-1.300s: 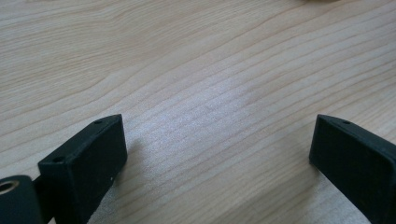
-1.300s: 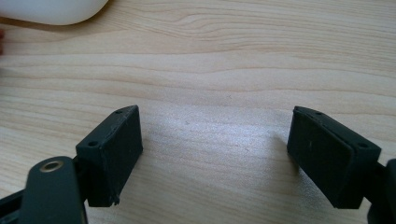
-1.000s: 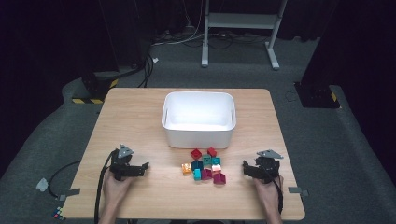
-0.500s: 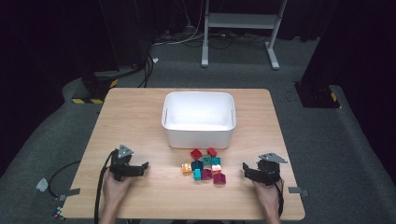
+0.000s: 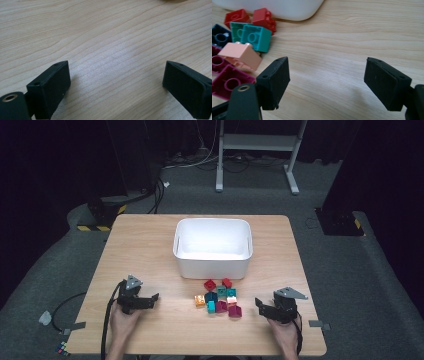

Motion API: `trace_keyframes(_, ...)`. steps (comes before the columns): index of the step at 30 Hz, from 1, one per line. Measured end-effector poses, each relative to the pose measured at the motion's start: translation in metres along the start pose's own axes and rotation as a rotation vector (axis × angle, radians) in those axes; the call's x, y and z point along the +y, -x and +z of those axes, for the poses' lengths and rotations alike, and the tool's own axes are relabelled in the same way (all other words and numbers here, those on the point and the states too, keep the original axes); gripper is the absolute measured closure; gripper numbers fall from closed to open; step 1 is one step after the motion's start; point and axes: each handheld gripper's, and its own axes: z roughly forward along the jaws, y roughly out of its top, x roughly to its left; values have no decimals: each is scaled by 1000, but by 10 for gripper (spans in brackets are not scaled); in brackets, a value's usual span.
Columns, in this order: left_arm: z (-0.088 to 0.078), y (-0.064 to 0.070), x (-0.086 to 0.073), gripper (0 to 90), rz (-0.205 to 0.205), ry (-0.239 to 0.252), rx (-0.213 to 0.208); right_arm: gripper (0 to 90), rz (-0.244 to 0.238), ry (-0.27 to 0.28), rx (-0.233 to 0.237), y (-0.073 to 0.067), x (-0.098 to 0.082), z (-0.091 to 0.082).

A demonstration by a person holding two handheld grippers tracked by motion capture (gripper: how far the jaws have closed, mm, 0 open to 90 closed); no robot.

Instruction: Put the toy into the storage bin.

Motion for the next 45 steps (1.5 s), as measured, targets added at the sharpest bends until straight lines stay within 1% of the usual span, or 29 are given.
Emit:
trace_keyframes(1,0,0,0,77,0,0,0,225,-11,-2,9,-4,-1,0)
trace_keyframes(2,0,0,0,77,0,0,0,225,-11,-2,9,-4,-1,0)
trace_keyframes(3,0,0,0,77,0,0,0,234,-36,1,18,-8,-1,-1)
trace_keyframes(6,0,0,0,77,0,0,0,240,-48,5,27,-13,-2,-2)
trace_keyframes(8,0,0,0,78,0,0,0,245,-61,5,44,-17,-3,-3)
trace_keyframes(9,0,0,0,78,0,0,0,248,-70,0,64,-22,-3,-3)
trace_keyframes(10,0,0,0,78,0,0,1,250,-75,-2,73,-25,-3,-4)
trace_keyframes(11,0,0,0,78,0,0,1,250,-75,-2,73,-25,-3,-4)
trace_keyframes(12,0,0,0,78,0,0,1,254,-89,-2,93,-30,-3,-4)
trace_keyframes(13,0,0,0,78,0,0,1,256,-93,1,105,-33,-3,-5)
trace_keyframes(14,0,0,0,78,1,0,2,256,-93,1,105,-33,-3,-5)
trace_keyframes(15,0,0,0,78,1,0,1,258,-95,1,115,-36,-3,-5)
trace_keyframes(16,0,0,0,78,1,0,1,261,-107,4,133,-41,-4,-5)
trace_keyframes(17,0,0,0,78,1,0,1,261,-107,4,133,-41,-4,-5)
trace_keyframes(18,0,0,0,78,1,0,1,262,-113,3,143,-44,-4,-5)
trace_keyframes(19,0,0,0,82,1,1,4,263,-124,-5,157,-50,-4,-4)
trace_keyframes(20,0,0,0,85,-1,2,3,263,-124,-5,157,-50,-4,-4)
trace_keyframes(21,0,0,0,85,-1,2,3,264,-127,-6,164,-53,-4,-3)
trace_keyframes(22,0,0,0,90,-2,3,4,266,-139,-10,171,-59,-4,-2)
trace_keyframes(26,0,0,0,90,-2,2,4,267,-165,-25,174,-68,-6,3)
trace_keyframes(30,0,0,0,91,-3,3,5,270,-178,-41,171,-74,-7,10)
trace_keyframes(34,-1,-1,0,104,-6,5,8,278,-186,-41,167,-78,-8,13)
trace_keyframes(38,-1,-1,0,106,-6,6,9,294,-203,-50,173,-85,-8,19)
trace_keyframes(40,-1,-1,0,106,-6,6,9,296,-212,-52,169,-86,-8,20)
trace_keyframes(44,-1,-1,0,111,-8,7,10,307,-222,-73,166,-88,-9,25)
trace_keyframes(45,-1,-1,0,114,-9,7,11,323,-227,-74,160,-89,-9,25)
